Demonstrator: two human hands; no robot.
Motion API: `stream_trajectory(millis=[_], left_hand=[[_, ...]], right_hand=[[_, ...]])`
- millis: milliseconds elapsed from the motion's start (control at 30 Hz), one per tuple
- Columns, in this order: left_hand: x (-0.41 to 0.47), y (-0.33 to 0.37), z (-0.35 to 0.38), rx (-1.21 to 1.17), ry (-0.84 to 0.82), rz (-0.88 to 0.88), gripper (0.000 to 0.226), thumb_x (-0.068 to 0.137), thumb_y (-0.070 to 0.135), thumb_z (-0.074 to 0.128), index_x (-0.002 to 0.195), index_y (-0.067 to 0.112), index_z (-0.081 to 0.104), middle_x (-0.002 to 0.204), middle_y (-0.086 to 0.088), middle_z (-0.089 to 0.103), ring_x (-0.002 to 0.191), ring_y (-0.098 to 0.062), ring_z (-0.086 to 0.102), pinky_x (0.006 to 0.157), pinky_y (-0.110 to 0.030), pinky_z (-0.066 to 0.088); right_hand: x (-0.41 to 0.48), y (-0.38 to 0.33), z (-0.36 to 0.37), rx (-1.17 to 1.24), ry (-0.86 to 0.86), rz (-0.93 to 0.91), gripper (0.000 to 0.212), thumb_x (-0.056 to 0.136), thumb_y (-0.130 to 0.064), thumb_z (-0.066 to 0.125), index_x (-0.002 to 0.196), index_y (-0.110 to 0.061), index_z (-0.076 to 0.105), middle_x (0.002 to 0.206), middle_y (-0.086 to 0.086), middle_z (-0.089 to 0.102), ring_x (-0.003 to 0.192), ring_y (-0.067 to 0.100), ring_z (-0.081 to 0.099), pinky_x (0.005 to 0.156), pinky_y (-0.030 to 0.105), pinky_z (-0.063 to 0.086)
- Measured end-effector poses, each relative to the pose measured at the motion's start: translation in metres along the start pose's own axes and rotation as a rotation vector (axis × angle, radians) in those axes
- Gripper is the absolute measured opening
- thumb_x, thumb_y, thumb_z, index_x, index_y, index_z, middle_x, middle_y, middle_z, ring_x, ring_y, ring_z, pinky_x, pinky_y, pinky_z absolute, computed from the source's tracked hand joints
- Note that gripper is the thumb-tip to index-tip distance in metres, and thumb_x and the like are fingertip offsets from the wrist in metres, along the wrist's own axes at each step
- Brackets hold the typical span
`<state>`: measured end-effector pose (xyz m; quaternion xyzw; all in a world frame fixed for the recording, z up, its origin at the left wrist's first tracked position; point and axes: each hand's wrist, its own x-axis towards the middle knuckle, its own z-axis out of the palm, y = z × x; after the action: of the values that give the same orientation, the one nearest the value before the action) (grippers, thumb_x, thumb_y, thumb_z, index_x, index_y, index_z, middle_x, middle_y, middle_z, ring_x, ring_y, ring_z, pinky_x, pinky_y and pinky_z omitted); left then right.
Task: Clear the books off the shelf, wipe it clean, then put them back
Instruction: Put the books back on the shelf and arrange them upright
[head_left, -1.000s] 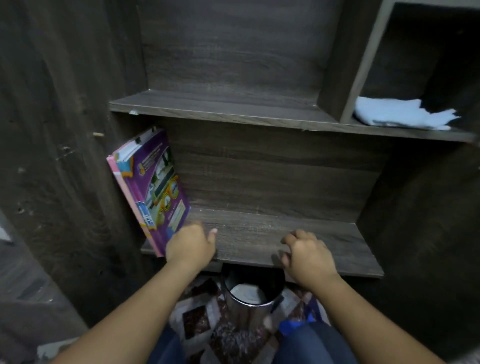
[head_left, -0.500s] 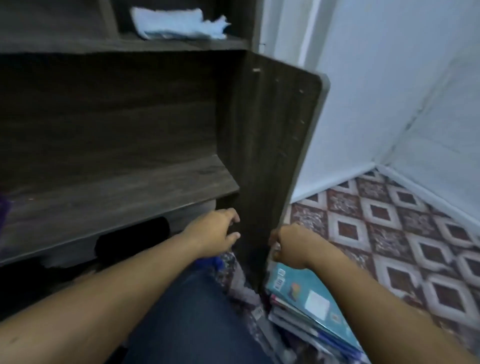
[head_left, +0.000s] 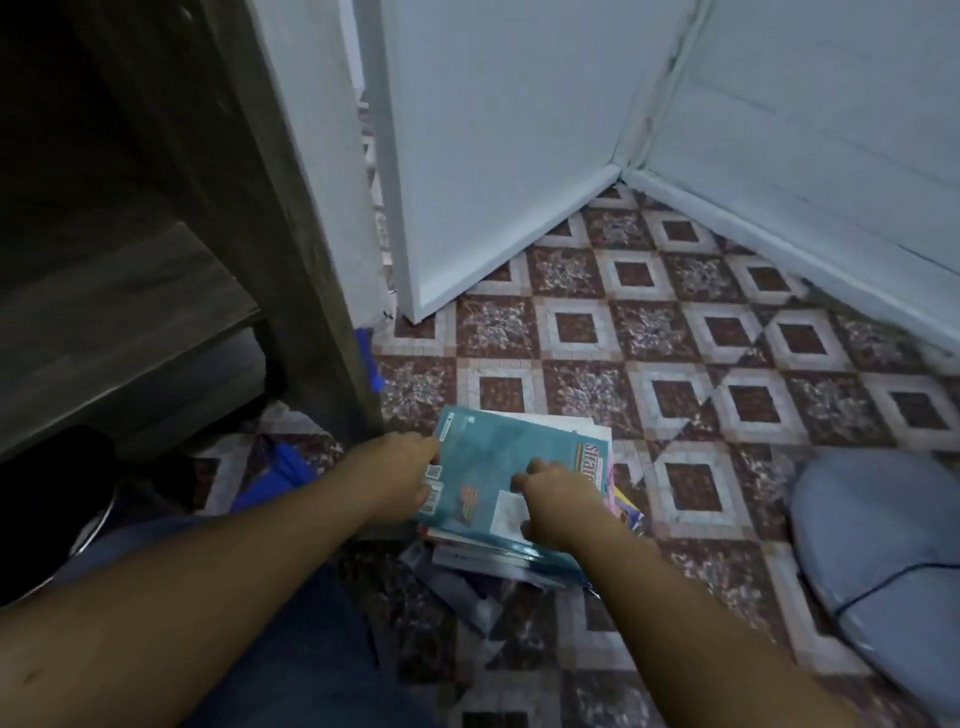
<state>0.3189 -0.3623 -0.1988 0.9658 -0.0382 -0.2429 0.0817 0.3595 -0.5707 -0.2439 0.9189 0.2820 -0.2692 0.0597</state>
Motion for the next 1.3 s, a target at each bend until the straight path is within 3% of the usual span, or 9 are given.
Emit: stream_trajectory(millis=[233,300,467,700,867,967,1067,1167,1300], left_hand=[[0.035,0.006,0.024,0.138,-0.099,0.041,0.032,0.095,0.030,0.050,0.125,0.018,0.046,0.130,-0.005,0.048,0.115,-0.023,0.049,0.085,-0.033,0.043],[0.041,0.006,0.029,0.164,-0.089,0.059,0.033,0.095,0.030,0.049,0.125,0.019,0.046,0.129,-0.004,0.048,0.115,-0.023,0.049,0.089,-0.035,0.043],[0.047,0.014,0.043,0.210,-0.129,0.111,0.034,0.095,0.031,0.050,0.126,0.020,0.045,0.127,-0.003,0.049,0.115,-0.023,0.049,0.093,-0.039,0.045],[0.044,0.014,0.067,0.258,-0.195,0.141,0.062,0.092,0.041,0.054,0.146,0.026,0.026,0.138,-0.001,0.043,0.125,-0.022,0.043,0.099,-0.040,0.043],[0.041,0.007,0.078,0.249,-0.155,0.147,0.066,0.090,0.042,0.058,0.145,0.025,0.026,0.137,0.000,0.042,0.124,-0.022,0.044,0.094,-0.039,0.046],[0.041,0.007,0.078,0.206,-0.120,0.127,0.067,0.088,0.036,0.061,0.144,0.025,0.027,0.134,-0.001,0.043,0.120,-0.022,0.047,0.094,-0.039,0.047],[0.041,0.009,0.074,0.154,-0.056,0.118,0.060,0.086,0.032,0.064,0.138,0.024,0.035,0.129,-0.001,0.047,0.116,-0.020,0.049,0.093,-0.034,0.044],[0.040,0.010,0.066,0.112,0.000,0.120,0.051,0.086,0.031,0.065,0.131,0.023,0.041,0.125,0.000,0.049,0.113,-0.020,0.050,0.093,-0.032,0.043],[0.036,0.013,0.059,0.112,-0.019,0.143,0.042,0.087,0.034,0.064,0.122,0.021,0.046,0.121,-0.002,0.053,0.109,-0.022,0.053,0.087,-0.035,0.046]], right_hand=[[0.022,0.015,0.053,-0.071,0.023,-0.035,0.110,0.066,-0.053,0.079,0.150,-0.025,0.013,0.156,0.014,0.010,0.140,0.035,0.019,0.111,0.045,0.026],[0.025,0.018,0.060,-0.086,0.017,-0.027,0.116,0.069,-0.051,0.079,0.152,-0.026,0.001,0.157,0.015,0.003,0.143,0.037,0.010,0.114,0.048,0.019],[0.026,0.014,0.072,-0.098,0.065,0.002,0.101,0.079,-0.029,0.073,0.152,-0.024,0.003,0.151,0.019,0.015,0.132,0.038,0.026,0.110,0.049,0.025],[0.027,0.011,0.077,-0.043,0.038,-0.031,0.105,0.077,-0.022,0.076,0.151,-0.020,0.001,0.150,0.022,0.012,0.134,0.041,0.021,0.112,0.055,0.023],[0.023,0.013,0.067,-0.026,-0.015,-0.077,0.100,0.079,-0.021,0.074,0.151,-0.020,0.005,0.151,0.023,0.014,0.134,0.041,0.024,0.112,0.055,0.027],[0.022,0.013,0.057,-0.031,-0.027,-0.093,0.095,0.074,-0.020,0.077,0.146,-0.016,0.015,0.143,0.022,0.029,0.124,0.038,0.040,0.102,0.052,0.042],[0.024,0.014,0.040,0.009,-0.025,-0.099,0.066,0.077,-0.016,0.072,0.131,-0.015,0.034,0.120,0.012,0.051,0.104,0.029,0.055,0.085,0.043,0.053],[0.020,0.015,0.016,0.025,-0.021,-0.106,0.039,0.081,-0.012,0.062,0.116,-0.014,0.045,0.103,0.009,0.060,0.092,0.028,0.061,0.074,0.037,0.053],[0.004,0.010,-0.007,0.041,-0.063,-0.125,0.035,0.082,-0.014,0.061,0.115,-0.014,0.050,0.104,0.011,0.061,0.092,0.029,0.060,0.067,0.032,0.044]])
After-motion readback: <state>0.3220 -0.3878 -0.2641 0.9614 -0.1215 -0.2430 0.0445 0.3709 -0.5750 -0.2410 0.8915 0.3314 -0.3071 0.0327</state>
